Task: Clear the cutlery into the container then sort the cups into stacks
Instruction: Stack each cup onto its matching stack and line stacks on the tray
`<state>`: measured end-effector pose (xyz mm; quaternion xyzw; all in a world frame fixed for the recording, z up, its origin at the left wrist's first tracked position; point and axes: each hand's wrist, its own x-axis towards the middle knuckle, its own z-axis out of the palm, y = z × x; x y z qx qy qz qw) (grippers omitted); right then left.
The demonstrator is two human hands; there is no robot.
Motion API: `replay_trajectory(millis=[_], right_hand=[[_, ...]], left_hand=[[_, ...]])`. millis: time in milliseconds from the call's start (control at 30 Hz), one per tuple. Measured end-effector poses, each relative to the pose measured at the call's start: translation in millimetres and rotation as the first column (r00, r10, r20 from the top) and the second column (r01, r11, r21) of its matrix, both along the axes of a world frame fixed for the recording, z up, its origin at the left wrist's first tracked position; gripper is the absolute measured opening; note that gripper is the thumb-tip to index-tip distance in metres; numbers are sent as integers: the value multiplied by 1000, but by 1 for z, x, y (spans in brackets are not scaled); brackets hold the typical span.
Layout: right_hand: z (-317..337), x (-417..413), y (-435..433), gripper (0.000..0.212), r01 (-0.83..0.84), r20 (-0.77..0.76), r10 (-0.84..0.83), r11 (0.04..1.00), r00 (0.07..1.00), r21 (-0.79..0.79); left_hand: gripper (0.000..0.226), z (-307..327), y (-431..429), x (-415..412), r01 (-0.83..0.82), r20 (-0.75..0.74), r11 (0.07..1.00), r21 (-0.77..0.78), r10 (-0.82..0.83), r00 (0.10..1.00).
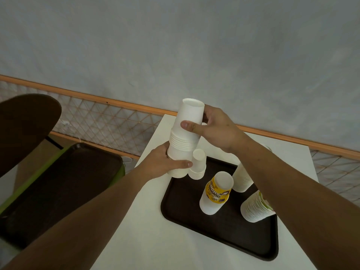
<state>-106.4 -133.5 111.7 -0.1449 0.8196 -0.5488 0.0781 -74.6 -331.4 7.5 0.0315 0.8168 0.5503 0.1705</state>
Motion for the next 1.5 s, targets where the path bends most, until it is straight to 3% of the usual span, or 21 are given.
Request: replay_trajectory(millis=[133,233,400,500,600,767,833,933,1133,1267,1433,1500], right_hand=[[-1,-3,7,49,50,23,-49,996,999,-76],[-2,-6,16,41,93,73,-81,980,994,-173],[-6,-14,32,38,220,174,-166,905,971,-364],[-13,-21,40,36,300,197,-239,869,951,-394],[-29,-31,45,40,345,150,-313,888,938,-304],[-70,-33,41,66,304,-95,-292,940,952,156],[-89,-33,37,70,263,-123,-239,932,963,249],[-106,-33,34,72,228,-87,-212,928,973,294],[-129,-32,33,71,190,-52,-183,927,982,322],[-149,-30,35,72,80,69,-114,921,991,383],[-162,-30,43,111,-39,231,-57,921,971,388],[-157,-32,43,113,-45,223,-38,934,974,354]], left_hand=[[79,-3,2,0,-5,13,1000,-27,6,1000],[75,-4,4,0,-17,21,998,-60,18,1000],[75,-18,3,1,-31,74,998,-49,34,997],[79,-30,0,3,-45,96,998,-52,49,994],[77,-40,-5,5,-78,106,996,-35,82,991],[70,-43,-14,11,-136,110,991,-5,136,985],[73,-43,-18,12,-139,106,990,-3,139,985],[82,-46,-24,10,-149,106,988,-25,151,983],[67,-42,-20,8,-156,95,988,-5,155,983],[56,-40,-10,8,-144,92,990,9,142,986],[58,-40,-4,6,-135,84,991,12,134,987],[59,-39,-3,5,-129,81,992,17,127,989]])
